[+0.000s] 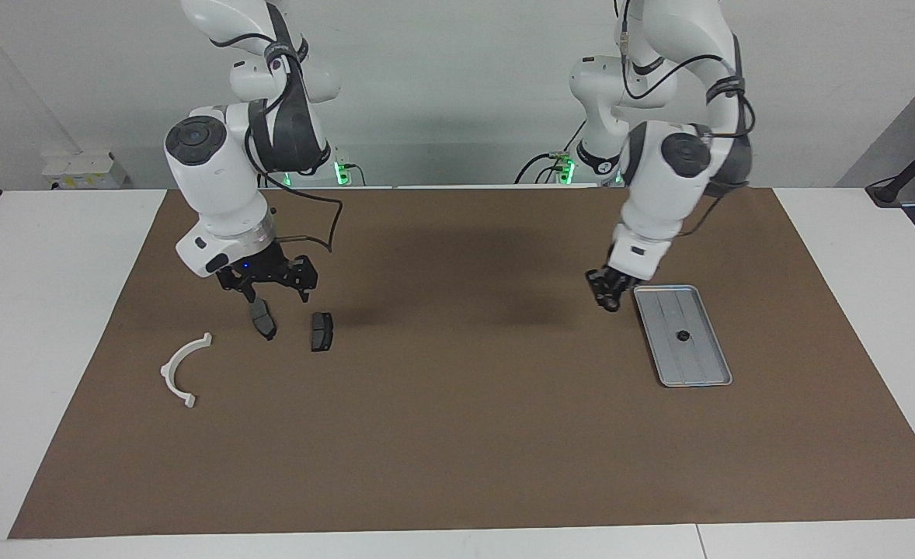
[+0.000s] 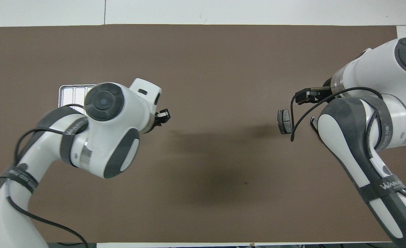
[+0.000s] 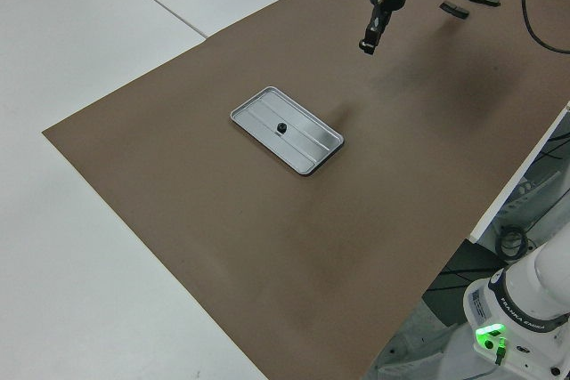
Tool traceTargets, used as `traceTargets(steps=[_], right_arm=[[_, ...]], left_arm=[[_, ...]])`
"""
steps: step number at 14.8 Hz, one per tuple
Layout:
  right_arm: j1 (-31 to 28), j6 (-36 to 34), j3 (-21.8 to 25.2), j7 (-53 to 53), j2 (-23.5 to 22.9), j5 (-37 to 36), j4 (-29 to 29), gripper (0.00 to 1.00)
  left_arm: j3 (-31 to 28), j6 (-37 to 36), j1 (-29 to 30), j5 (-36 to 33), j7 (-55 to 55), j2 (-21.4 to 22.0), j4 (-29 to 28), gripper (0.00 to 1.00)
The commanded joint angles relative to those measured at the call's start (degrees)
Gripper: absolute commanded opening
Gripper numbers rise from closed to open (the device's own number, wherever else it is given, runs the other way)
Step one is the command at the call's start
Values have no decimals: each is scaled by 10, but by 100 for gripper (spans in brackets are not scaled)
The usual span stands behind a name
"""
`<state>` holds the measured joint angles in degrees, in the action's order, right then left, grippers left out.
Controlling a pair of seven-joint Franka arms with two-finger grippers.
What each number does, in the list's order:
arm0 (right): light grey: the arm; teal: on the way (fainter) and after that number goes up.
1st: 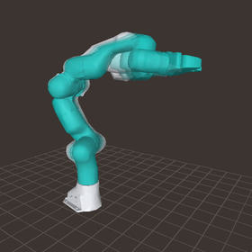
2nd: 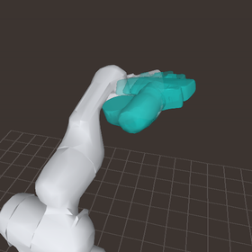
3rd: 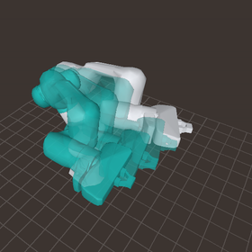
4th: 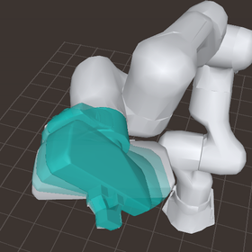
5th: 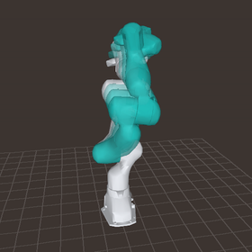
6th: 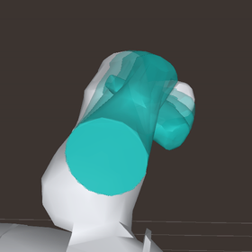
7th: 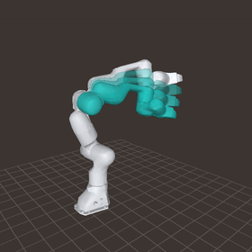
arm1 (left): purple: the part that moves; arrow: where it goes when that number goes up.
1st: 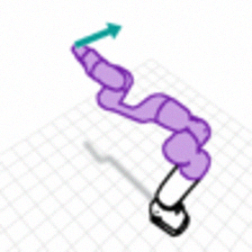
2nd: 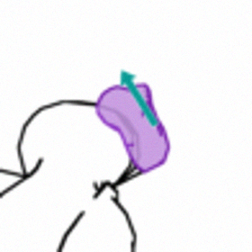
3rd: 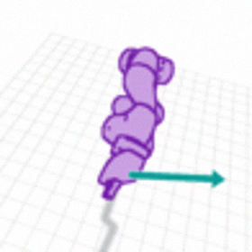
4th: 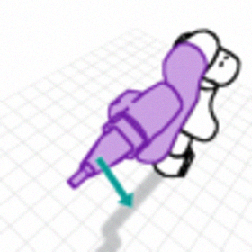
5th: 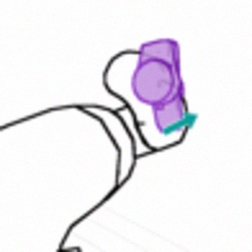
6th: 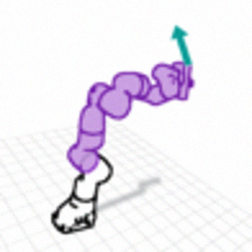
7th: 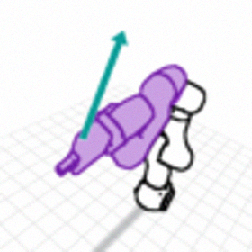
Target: Place bearing gear from tray to pile
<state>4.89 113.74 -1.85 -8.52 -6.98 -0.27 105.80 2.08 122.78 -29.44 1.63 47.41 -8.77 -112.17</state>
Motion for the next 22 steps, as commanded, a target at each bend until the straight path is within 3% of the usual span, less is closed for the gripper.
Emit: traceTargets(steps=[1,3,8,9,10,11,13,15,18,22], right_arm=[[-6,6,-1,3,3,15,2,100],[-6,6,-1,3,3,15,2,100],[-10,6,-1,3,3,15,2,100],[-11,5,-1,3,3,16,2,100],[-11,5,-1,3,3,16,3,100],[-11,5,-2,3,3,16,3,100],[-7,5,-2,1,3,16,3,100],[-4,5,-2,-1,3,16,3,100],[19,8,-2,-45,3,16,2,100],[115,54,-2,-228,-18,16,1,100]], left_arm=[[-16,74,-66,-9,93,-96,24,0],[-15,114,-67,-19,112,-122,32,0],[-16,129,-65,-22,112,-127,21,0],[-16,129,-65,-22,113,-127,20,10],[-16,128,-64,-22,112,-127,20,61],[-16,121,-61,-24,107,-126,23,100],[-17,109,-51,-27,102,-115,27,100],[-19,66,-13,-28,68,-68,26,100],[-20,-13,106,-28,-140,-9,27,100],[-18,-11,267,-25,-382,2,17,100]])
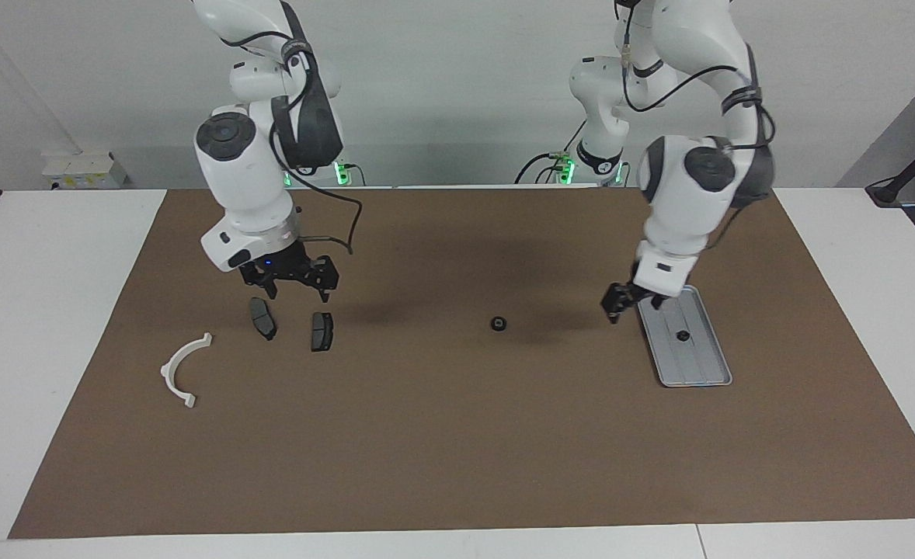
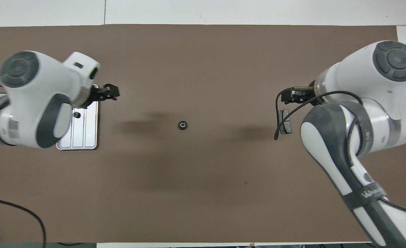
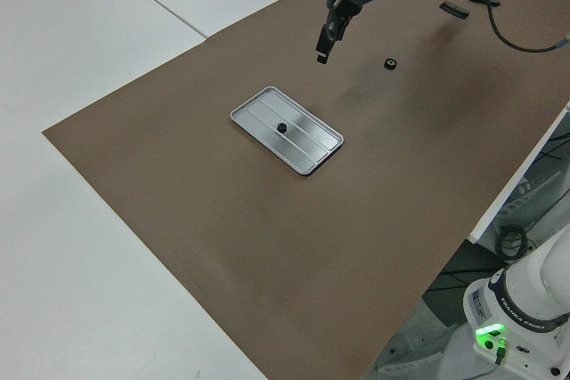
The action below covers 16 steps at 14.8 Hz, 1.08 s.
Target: Place bearing gear from tray to pile
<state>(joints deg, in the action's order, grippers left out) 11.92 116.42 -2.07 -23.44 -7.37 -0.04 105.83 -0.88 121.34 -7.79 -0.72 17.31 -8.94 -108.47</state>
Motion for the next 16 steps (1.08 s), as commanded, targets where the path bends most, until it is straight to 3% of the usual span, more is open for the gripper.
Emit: traceTargets(steps=[1,5,7,12,16], right_arm=[[76,43,1,-133,-23,14,-1,100],[167,91,1,-312,-80,13,-28,100],[194,104,1,-365,-106,11,-49,100],[260,63,2,-482,-242,-42,-185,100],[274,33,3,-489,-300,-51,-234,99]], left_arm=[[11,9,71,-2,-113,4,-31,99],[11,117,93,-2,-144,-12,-99,96],[11,120,93,-2,-144,-15,-107,95],[11,138,100,0,-146,-29,-117,91],[12,161,100,11,-147,-50,-114,90]])
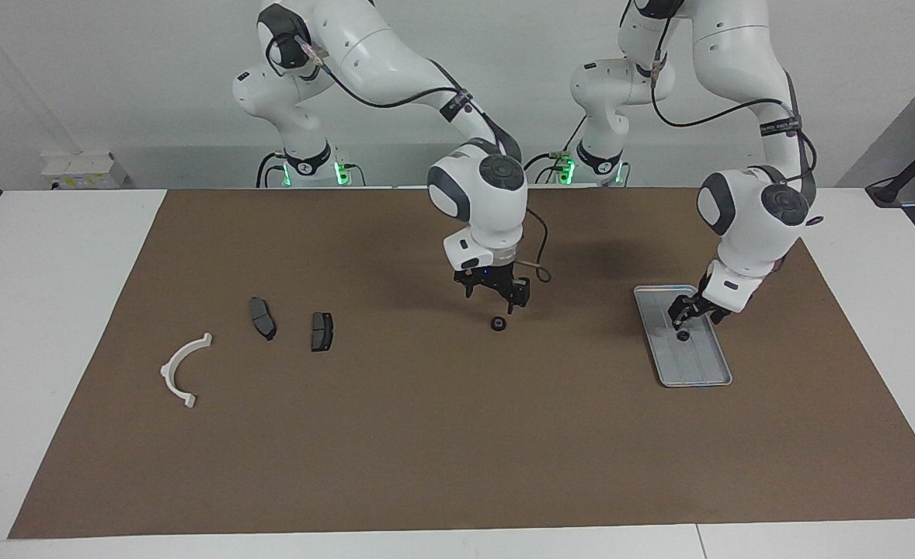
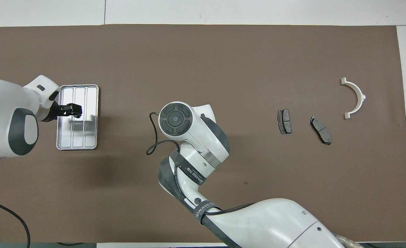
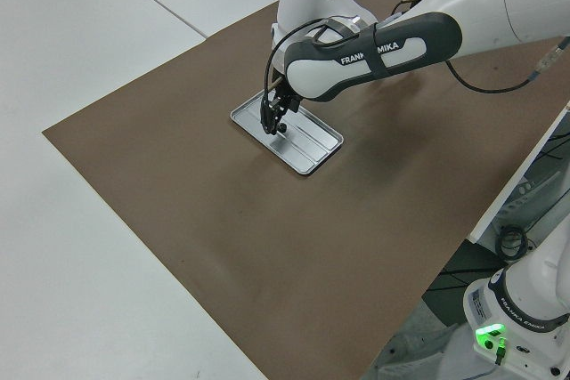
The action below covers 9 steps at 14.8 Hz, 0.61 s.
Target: Place bearing gear from tray to pile
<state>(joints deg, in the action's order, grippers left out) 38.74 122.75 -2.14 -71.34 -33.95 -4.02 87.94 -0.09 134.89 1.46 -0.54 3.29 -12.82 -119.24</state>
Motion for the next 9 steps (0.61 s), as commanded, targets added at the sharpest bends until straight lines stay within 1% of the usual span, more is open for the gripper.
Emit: traceTargets(steps=[1,3,4,5,7,8,9], right_arm=[[9,-43,4,-12,-47,-12,-69,98],[21,-45,5,-22,-69,-14,-89,98],[20,-47,5,-22,-70,-15,-90,98],[20,-45,5,-22,-70,-16,-89,98],[20,-38,4,-22,-69,-21,-89,94],[13,-36,4,-22,-69,-24,-89,91],[10,-33,4,-22,-70,-25,-88,91]], left_arm=[[4,35,6,14,-7,-18,-6,89],[4,39,6,16,-6,-22,-6,88],[4,39,6,16,-6,-23,-7,88],[4,40,6,16,-6,-23,-8,84],[4,40,6,16,-6,-24,-9,66],[4,41,5,16,-6,-24,-9,50],[4,40,4,16,-5,-24,-9,27]])
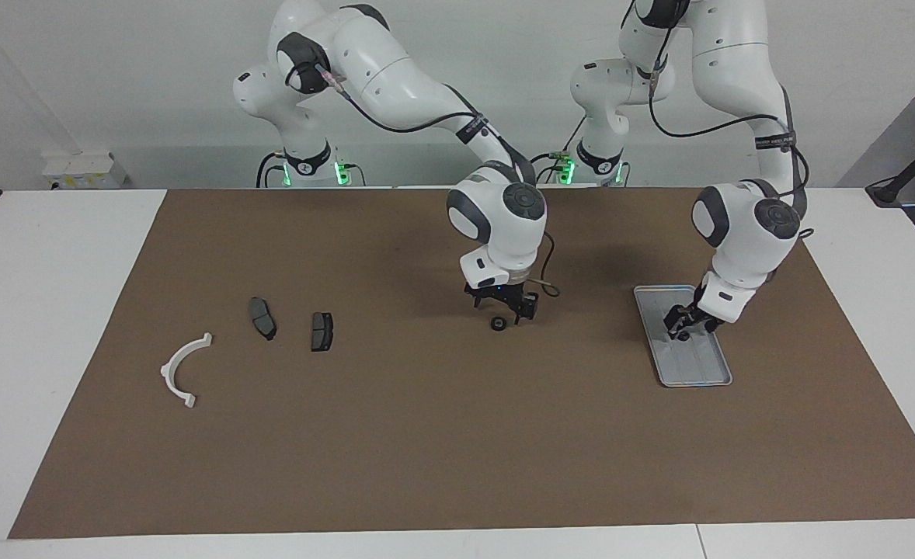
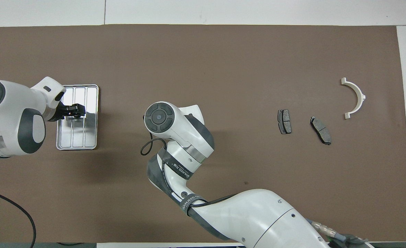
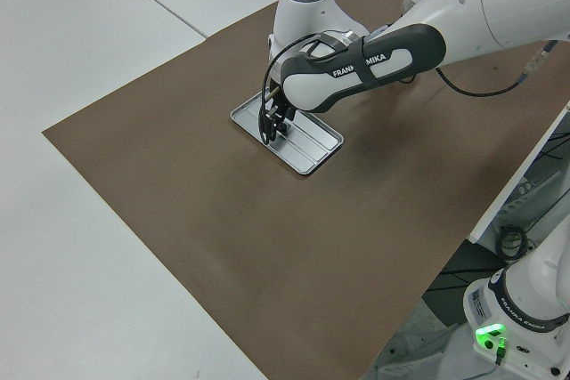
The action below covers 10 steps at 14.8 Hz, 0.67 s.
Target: Place bearing gear from tray to pile
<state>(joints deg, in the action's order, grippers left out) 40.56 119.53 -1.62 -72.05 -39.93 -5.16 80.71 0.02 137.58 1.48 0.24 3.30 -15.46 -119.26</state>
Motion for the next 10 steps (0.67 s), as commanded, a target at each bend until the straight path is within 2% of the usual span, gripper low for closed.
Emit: traceTargets(steps=[1,3,6,8,9,10], right_arm=[[-8,13,-1,-16,-10,-14,-14,90],[-8,38,-1,-21,-9,-13,-3,90],[-8,38,-1,-23,-9,-10,2,87],[-9,38,-1,-23,-9,-8,8,83],[-9,33,-1,-22,-8,-7,8,76],[-10,26,-1,-22,-6,-5,7,59]], left_arm=[[3,13,3,8,-3,3,-9,0],[3,15,-2,15,19,2,-9,0],[5,12,-2,22,29,0,0,0],[6,-20,-2,31,30,1,39,0],[6,-70,-2,31,30,2,74,0],[6,-123,0,31,29,2,117,0]])
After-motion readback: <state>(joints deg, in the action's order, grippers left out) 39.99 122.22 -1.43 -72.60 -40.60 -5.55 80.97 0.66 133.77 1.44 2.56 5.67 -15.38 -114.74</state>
